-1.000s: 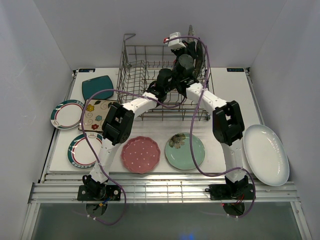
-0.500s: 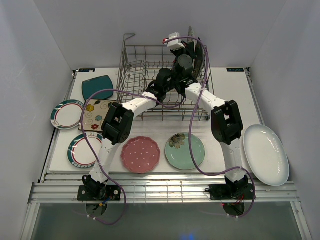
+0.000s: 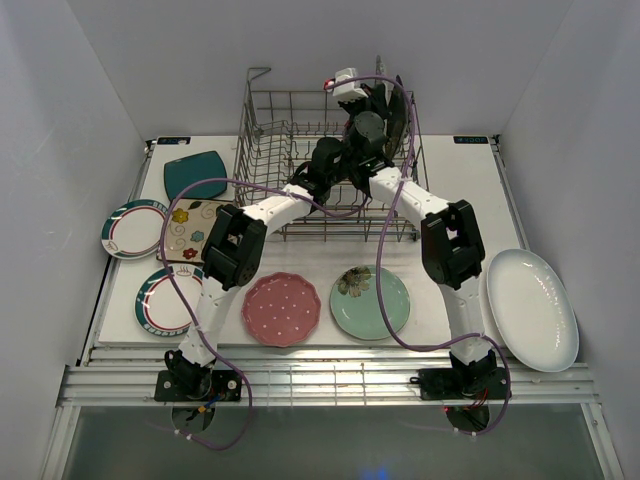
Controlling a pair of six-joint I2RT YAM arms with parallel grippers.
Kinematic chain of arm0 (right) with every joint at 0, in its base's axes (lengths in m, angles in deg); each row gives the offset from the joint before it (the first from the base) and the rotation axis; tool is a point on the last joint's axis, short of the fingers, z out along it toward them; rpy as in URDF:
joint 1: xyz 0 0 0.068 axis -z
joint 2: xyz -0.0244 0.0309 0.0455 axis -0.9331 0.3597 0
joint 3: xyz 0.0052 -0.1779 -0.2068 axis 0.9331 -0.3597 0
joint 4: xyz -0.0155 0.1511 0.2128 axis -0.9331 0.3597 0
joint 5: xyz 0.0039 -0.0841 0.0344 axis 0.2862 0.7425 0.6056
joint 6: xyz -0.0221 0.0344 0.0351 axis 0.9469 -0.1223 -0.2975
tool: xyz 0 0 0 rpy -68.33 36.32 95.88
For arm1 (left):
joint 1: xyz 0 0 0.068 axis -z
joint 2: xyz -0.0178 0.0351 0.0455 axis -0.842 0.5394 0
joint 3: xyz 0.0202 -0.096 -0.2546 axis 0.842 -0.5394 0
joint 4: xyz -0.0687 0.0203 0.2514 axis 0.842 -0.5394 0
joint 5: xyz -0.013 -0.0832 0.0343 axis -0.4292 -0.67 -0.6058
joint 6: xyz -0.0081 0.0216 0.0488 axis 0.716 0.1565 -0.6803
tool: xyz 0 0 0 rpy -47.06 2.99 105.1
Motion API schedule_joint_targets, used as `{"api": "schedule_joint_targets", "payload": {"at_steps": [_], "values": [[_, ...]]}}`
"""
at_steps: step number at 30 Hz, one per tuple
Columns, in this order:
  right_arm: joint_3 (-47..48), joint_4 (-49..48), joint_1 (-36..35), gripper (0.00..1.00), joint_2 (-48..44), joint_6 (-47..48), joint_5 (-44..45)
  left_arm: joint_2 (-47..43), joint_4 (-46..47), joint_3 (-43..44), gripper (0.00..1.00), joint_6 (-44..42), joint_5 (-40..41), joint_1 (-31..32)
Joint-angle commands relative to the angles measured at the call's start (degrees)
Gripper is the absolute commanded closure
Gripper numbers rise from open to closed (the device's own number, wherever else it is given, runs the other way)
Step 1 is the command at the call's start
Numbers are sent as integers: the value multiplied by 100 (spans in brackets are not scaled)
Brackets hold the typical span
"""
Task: Load the plates into the dish rack
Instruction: Insert the plate into the dish rack.
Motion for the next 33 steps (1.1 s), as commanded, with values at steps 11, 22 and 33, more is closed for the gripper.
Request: {"api": "schedule_joint_targets", "payload": {"at_steps": [11, 22, 33], "values": [[-309, -975, 50, 89, 300, 53, -179, -556, 1290, -195, 100, 230, 185, -297], [-353, -844, 199, 89, 336, -254, -205, -618, 1290, -291, 82, 160, 395, -270], [-414, -685, 436, 88, 415, -703, -285, -837, 1282, -529, 59, -16, 730, -305]]}}
